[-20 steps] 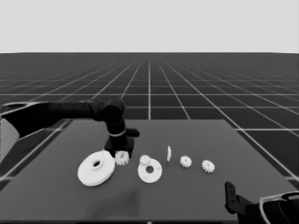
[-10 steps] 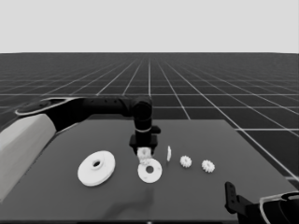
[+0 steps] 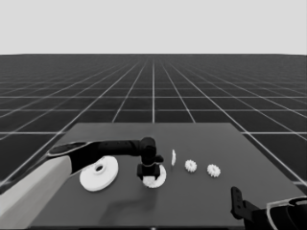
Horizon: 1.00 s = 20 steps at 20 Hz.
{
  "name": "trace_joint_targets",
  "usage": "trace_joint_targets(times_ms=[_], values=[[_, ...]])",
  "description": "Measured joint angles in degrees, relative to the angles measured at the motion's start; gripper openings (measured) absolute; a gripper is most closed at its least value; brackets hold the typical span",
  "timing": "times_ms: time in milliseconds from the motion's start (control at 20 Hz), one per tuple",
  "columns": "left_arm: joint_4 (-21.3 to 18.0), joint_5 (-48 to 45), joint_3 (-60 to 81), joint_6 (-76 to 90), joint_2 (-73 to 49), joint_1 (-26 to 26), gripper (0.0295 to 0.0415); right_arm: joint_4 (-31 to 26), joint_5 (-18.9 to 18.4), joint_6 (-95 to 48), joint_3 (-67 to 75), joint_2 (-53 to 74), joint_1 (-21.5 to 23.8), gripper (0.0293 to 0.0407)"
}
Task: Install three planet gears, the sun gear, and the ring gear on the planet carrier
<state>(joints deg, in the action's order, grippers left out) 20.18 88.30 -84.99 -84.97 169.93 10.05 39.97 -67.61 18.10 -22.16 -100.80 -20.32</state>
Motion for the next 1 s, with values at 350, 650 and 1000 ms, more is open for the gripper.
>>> trace_joint_targets(times_ms=[350, 650, 1000], values=[[0.5, -0.2, -0.6, 0.4, 0.1, 0.5, 0.0383, 0.0, 0.0, 0.0, 0.0, 0.0, 0.0, 0.0385], [0.5, -0.2, -0.6, 0.4, 0.1, 0.5, 0.0385, 0.0, 0.0, 0.0, 0.0, 0.0, 0.0, 0.0385], [-22.4, 1.7, 7.3, -5.6, -1.3, -22.5, 0.0385, 0.0, 0.0, 0.0, 0.0, 0.0, 0.0, 0.0385]])
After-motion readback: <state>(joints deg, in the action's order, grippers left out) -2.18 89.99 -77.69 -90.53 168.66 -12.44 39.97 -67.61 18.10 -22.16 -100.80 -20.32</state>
